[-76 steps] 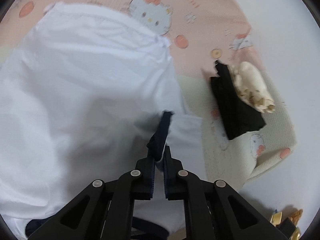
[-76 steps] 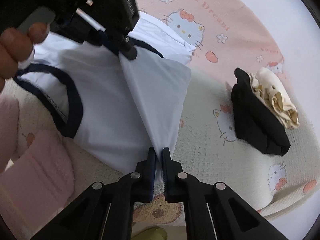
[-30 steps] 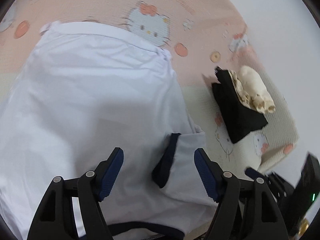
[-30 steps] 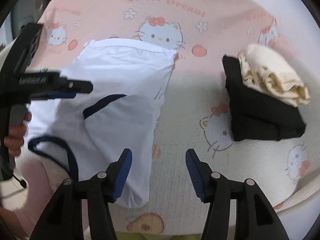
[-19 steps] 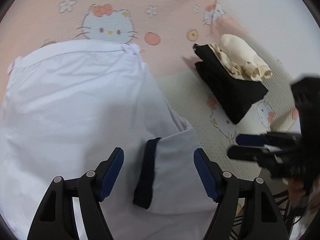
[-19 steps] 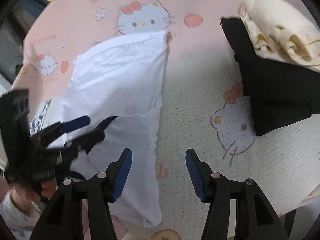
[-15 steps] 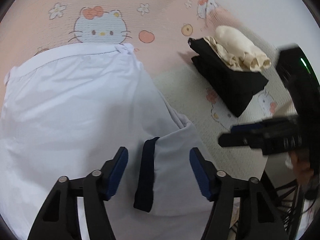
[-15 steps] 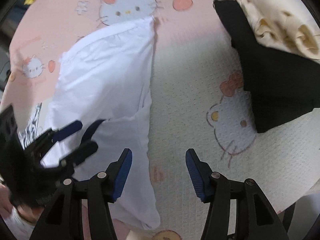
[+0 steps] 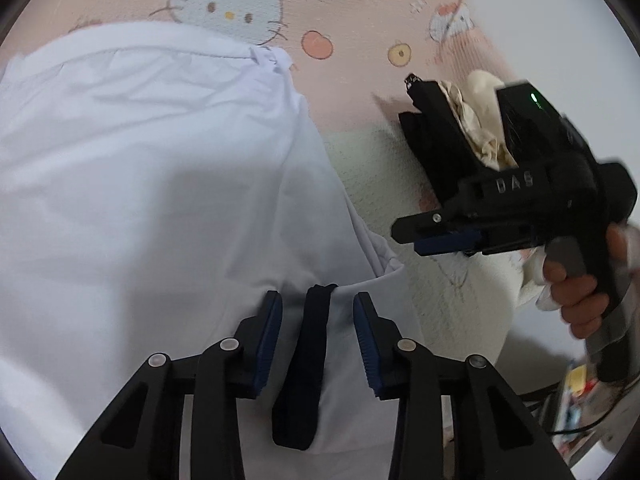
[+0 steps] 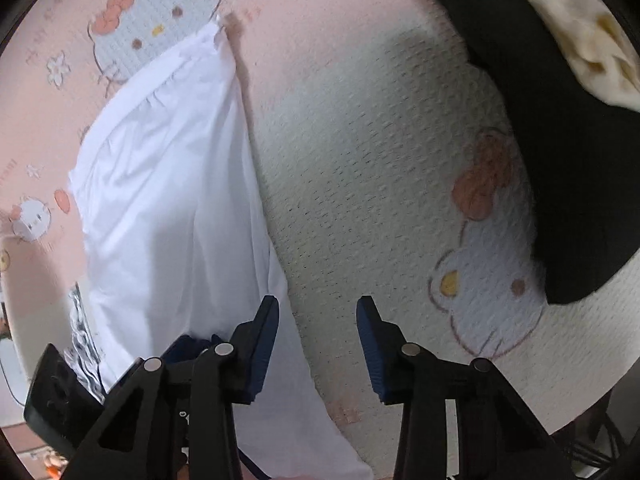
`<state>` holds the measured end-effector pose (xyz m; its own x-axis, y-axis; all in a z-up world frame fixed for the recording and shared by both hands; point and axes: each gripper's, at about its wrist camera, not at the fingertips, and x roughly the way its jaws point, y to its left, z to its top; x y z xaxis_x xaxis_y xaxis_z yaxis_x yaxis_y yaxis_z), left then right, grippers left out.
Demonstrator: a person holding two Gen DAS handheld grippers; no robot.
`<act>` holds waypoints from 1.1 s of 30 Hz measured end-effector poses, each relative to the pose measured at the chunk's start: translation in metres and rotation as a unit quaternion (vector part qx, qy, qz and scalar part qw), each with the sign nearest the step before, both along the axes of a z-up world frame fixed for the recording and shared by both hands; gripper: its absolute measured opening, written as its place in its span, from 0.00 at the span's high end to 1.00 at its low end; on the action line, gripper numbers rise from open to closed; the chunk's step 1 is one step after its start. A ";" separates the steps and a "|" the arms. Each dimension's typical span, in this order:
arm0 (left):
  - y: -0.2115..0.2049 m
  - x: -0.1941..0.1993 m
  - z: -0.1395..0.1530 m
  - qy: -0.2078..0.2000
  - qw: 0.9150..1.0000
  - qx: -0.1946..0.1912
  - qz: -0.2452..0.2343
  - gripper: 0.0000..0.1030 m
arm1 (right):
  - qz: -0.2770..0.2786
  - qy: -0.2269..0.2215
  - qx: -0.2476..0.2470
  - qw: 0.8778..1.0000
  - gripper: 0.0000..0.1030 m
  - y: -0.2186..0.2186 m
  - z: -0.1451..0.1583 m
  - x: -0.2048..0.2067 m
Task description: Fold clothes
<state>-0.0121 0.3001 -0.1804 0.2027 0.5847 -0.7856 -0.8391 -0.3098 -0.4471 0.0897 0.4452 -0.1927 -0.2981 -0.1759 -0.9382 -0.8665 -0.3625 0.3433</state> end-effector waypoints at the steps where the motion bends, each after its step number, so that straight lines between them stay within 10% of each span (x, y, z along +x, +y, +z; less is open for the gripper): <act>1: 0.002 0.001 0.000 0.004 1.000 -0.002 -0.005 0.67 | -0.004 0.007 -0.012 1.000 0.62 -0.001 -0.002 -0.001; 17: 0.014 0.031 -0.006 0.155 0.985 -0.077 -0.012 0.94 | 0.072 -0.054 0.081 0.993 0.88 -0.037 -0.012 -0.030; 31: 0.002 0.008 -0.001 0.062 0.997 -0.041 0.011 0.94 | 0.108 -0.017 0.203 0.973 0.87 -0.071 -0.007 -0.035; 33: -0.008 0.000 0.012 0.035 0.999 -0.012 0.032 0.92 | 0.110 0.007 0.224 0.968 0.75 -0.076 0.002 -0.033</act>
